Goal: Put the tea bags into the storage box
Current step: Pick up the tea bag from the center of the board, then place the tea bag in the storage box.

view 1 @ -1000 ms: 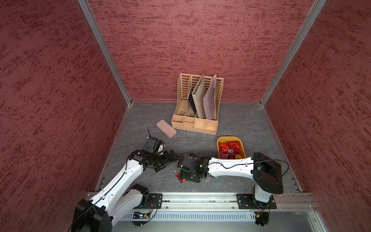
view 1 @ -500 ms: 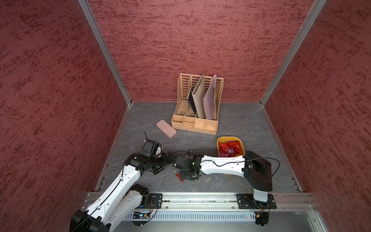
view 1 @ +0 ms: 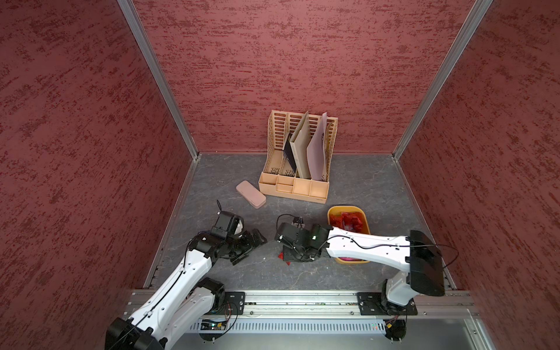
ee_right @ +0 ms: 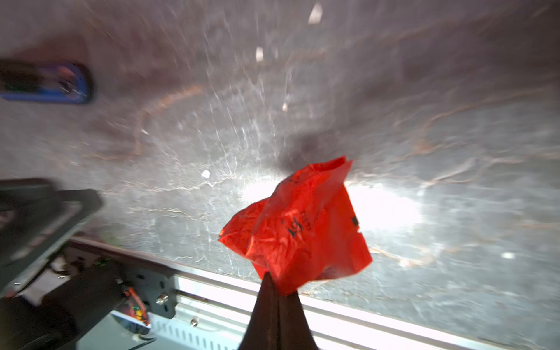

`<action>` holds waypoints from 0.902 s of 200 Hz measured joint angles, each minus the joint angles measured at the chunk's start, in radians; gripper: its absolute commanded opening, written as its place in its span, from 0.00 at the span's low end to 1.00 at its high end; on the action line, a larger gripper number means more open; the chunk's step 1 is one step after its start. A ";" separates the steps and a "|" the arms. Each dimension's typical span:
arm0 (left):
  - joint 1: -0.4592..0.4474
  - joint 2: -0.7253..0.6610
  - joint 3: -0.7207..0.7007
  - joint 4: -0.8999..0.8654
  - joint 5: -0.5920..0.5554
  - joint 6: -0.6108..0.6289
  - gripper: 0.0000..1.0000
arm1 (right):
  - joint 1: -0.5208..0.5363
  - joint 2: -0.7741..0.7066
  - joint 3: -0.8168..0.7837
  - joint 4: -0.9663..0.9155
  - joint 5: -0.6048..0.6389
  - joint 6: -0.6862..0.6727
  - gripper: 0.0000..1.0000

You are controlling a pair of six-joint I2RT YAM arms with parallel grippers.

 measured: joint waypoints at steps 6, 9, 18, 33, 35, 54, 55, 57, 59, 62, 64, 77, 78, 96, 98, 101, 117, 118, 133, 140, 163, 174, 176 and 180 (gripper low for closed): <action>-0.003 0.010 0.000 0.005 -0.001 -0.002 1.00 | -0.011 -0.034 -0.005 -0.015 0.011 -0.003 0.00; -0.006 0.016 0.000 0.008 -0.001 -0.003 1.00 | -0.019 -0.055 -0.010 -0.023 0.020 -0.006 0.00; -0.016 0.030 0.002 0.013 -0.003 -0.004 1.00 | -0.042 -0.115 -0.023 -0.046 0.036 -0.011 0.00; -0.037 0.052 0.014 0.021 -0.006 -0.005 1.00 | -0.101 -0.224 -0.055 -0.087 0.061 -0.025 0.00; -0.040 0.056 0.017 0.022 -0.007 -0.006 1.00 | -0.113 -0.238 -0.061 -0.091 0.064 -0.027 0.00; -0.074 0.084 0.045 0.033 -0.018 -0.007 1.00 | -0.233 -0.365 -0.112 -0.129 0.079 -0.058 0.00; -0.076 0.085 0.046 0.034 -0.018 -0.006 1.00 | -0.245 -0.373 -0.116 -0.130 0.080 -0.061 0.00; -0.080 0.088 0.049 0.034 -0.020 -0.007 1.00 | -0.261 -0.385 -0.121 -0.133 0.081 -0.066 0.00; -0.084 0.091 0.052 0.035 -0.021 -0.007 1.00 | -0.271 -0.393 -0.125 -0.135 0.081 -0.068 0.00; -0.089 0.095 0.056 0.036 -0.023 -0.007 1.00 | -0.301 -0.412 -0.133 -0.139 0.081 -0.077 0.00; -0.093 0.098 0.060 0.037 -0.025 -0.007 1.00 | -0.317 -0.422 -0.138 -0.141 0.082 -0.080 0.00; -0.118 0.117 0.076 0.048 -0.033 -0.007 1.00 | -0.420 -0.473 -0.165 -0.148 0.079 -0.113 0.00; -0.121 0.119 0.078 0.049 -0.034 -0.007 1.00 | -0.425 -0.474 -0.166 -0.148 0.079 -0.114 0.00; -0.146 0.143 0.090 0.061 -0.039 -0.007 1.00 | -0.543 -0.491 -0.187 -0.153 0.068 -0.154 0.00; -0.148 0.145 0.090 0.061 -0.040 -0.007 1.00 | -0.553 -0.491 -0.188 -0.153 0.066 -0.158 0.00; -0.150 0.148 0.091 0.063 -0.041 -0.007 1.00 | -0.571 -0.488 -0.193 -0.152 0.063 -0.165 0.00; -0.154 0.153 0.094 0.062 -0.051 -0.006 1.00 | -0.632 -0.472 -0.214 -0.145 0.045 -0.190 0.00; -0.154 0.153 0.094 0.061 -0.052 -0.006 1.00 | -0.634 -0.471 -0.215 -0.145 0.045 -0.191 0.00; -0.154 0.152 0.109 0.051 -0.069 -0.002 1.00 | -0.679 -0.445 -0.236 -0.137 0.018 -0.204 0.00; -0.154 0.150 0.120 0.045 -0.081 0.002 1.00 | -0.694 -0.434 -0.246 -0.132 0.008 -0.208 0.00; -0.141 0.128 0.158 0.027 -0.105 0.024 1.00 | -0.738 -0.407 -0.290 -0.081 -0.033 -0.213 0.00; -0.127 0.115 0.172 0.024 -0.112 0.037 1.00 | -0.760 -0.391 -0.312 -0.049 -0.060 -0.214 0.00; -0.125 0.113 0.174 0.024 -0.113 0.041 1.00 | -0.762 -0.389 -0.314 -0.047 -0.061 -0.214 0.00; -0.121 0.109 0.176 0.024 -0.114 0.043 1.00 | -0.771 -0.379 -0.319 -0.037 -0.074 -0.214 0.01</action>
